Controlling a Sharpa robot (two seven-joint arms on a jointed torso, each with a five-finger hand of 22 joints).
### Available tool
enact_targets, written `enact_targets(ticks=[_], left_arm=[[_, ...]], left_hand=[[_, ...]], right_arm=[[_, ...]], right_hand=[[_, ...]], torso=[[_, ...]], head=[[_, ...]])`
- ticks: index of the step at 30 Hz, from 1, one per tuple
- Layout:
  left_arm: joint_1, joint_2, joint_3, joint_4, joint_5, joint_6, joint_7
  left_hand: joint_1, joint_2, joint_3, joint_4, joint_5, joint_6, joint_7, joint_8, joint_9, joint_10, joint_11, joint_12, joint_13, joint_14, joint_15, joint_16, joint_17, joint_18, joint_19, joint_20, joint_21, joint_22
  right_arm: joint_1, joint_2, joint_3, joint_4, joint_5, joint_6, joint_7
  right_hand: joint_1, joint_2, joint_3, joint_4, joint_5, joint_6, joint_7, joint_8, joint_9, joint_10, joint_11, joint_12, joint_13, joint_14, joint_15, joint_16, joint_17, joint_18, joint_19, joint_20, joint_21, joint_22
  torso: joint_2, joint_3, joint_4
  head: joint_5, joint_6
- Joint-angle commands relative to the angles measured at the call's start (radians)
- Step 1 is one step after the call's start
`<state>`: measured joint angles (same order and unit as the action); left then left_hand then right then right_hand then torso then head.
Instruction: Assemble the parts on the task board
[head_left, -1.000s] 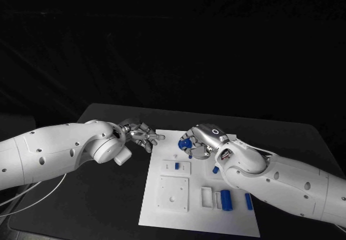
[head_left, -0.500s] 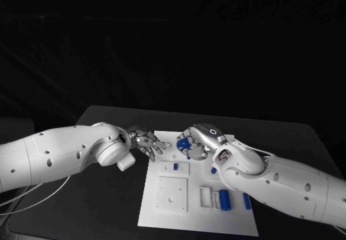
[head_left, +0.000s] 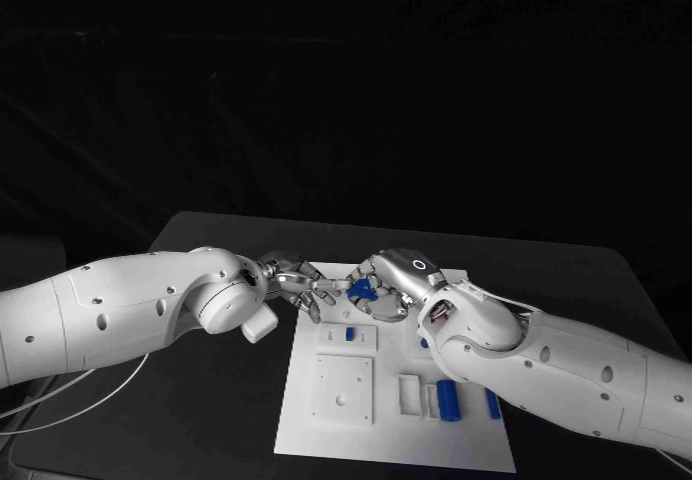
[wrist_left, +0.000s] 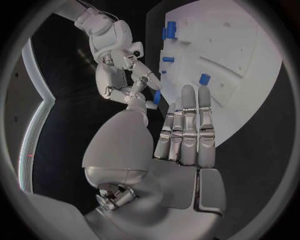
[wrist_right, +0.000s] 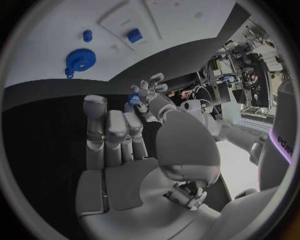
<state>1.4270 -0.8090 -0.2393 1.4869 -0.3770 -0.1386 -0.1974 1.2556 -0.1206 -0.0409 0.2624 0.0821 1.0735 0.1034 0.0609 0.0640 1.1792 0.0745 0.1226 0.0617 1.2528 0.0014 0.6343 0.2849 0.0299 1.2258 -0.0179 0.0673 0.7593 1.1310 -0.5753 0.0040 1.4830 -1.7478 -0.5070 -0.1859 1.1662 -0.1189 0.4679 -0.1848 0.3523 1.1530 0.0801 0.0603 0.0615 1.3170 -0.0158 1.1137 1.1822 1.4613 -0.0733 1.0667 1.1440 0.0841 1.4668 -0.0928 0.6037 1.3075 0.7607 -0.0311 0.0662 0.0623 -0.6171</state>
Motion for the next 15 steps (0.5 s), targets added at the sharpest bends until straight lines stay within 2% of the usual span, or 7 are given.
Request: enact_targets(ticks=[1, 6, 11, 15], left_arm=[[0.001, 0.005, 0.001, 0.0, 0.056, -0.019, 0.052], [0.001, 0.01, 0.0, -0.001, 0.063, -0.007, 0.048], [0.001, 0.014, 0.0, -0.001, 0.065, 0.0, 0.043], [0.001, 0.015, 0.0, -0.002, 0.065, 0.0, 0.042]], left_hand=[[0.003, 0.03, -0.007, -0.032, 0.01, 0.004, 0.007, 0.005, 0.0, -0.012, 0.002, 0.007, 0.0, -0.001, 0.006, 0.005, -0.001, 0.006, -0.002, 0.004, 0.007, -0.001], [0.009, 0.087, -0.035, -0.1, 0.027, 0.015, 0.007, 0.004, -0.001, -0.004, 0.001, 0.015, 0.0, -0.004, 0.006, 0.012, -0.002, 0.006, -0.003, 0.004, 0.008, 0.001], [0.024, 0.12, -0.063, -0.136, 0.079, 0.015, 0.008, 0.004, -0.001, -0.001, 0.001, 0.012, -0.001, -0.004, 0.006, 0.016, -0.002, 0.008, -0.003, 0.004, 0.008, 0.005], [0.034, 0.139, -0.081, -0.154, 0.095, 0.017, 0.007, 0.004, -0.001, 0.003, 0.0, 0.009, 0.0, -0.004, 0.005, 0.018, -0.002, 0.008, -0.002, 0.003, 0.009, 0.009]], right_arm=[[-0.001, 0.005, 0.001, 0.001, -0.001, 0.002, 0.008], [-0.001, 0.01, 0.001, 0.001, -0.001, -0.001, 0.009], [-0.001, 0.012, 0.001, 0.002, -0.001, -0.002, 0.01], [-0.001, 0.014, 0.001, 0.002, -0.001, 0.0, 0.01]], right_hand=[[0.005, -0.006, -0.001, 0.005, -0.007, 0.008, -0.002, 0.001, 0.001, 0.001, -0.003, -0.004, 0.001, 0.001, -0.008, -0.001, -0.002, -0.009, 0.046, -0.009, 0.003, 0.066], [0.005, -0.006, -0.001, 0.005, -0.007, 0.008, -0.002, 0.001, 0.001, 0.001, -0.003, -0.004, 0.001, 0.001, -0.008, -0.001, -0.002, -0.009, 0.046, -0.009, 0.003, 0.066], [0.005, -0.006, -0.001, 0.005, -0.007, 0.008, -0.002, 0.001, 0.001, 0.001, -0.003, -0.004, 0.001, 0.001, -0.008, -0.001, -0.002, -0.009, 0.046, -0.009, 0.003, 0.066], [0.005, -0.006, -0.001, 0.005, -0.007, 0.008, -0.002, 0.001, 0.001, 0.001, -0.003, -0.004, 0.001, 0.001, -0.008, -0.001, -0.002, -0.009, 0.046, -0.009, 0.003, 0.066]], torso=[[0.0, 0.0006, 0.0016], [0.0, 0.0004, 0.0007], [0.0, 0.0004, 0.0003], [0.0, 0.0007, -0.0001]], head=[[-0.001, -0.001], [-0.001, -0.002], [-0.001, -0.002], [-0.001, -0.002]])
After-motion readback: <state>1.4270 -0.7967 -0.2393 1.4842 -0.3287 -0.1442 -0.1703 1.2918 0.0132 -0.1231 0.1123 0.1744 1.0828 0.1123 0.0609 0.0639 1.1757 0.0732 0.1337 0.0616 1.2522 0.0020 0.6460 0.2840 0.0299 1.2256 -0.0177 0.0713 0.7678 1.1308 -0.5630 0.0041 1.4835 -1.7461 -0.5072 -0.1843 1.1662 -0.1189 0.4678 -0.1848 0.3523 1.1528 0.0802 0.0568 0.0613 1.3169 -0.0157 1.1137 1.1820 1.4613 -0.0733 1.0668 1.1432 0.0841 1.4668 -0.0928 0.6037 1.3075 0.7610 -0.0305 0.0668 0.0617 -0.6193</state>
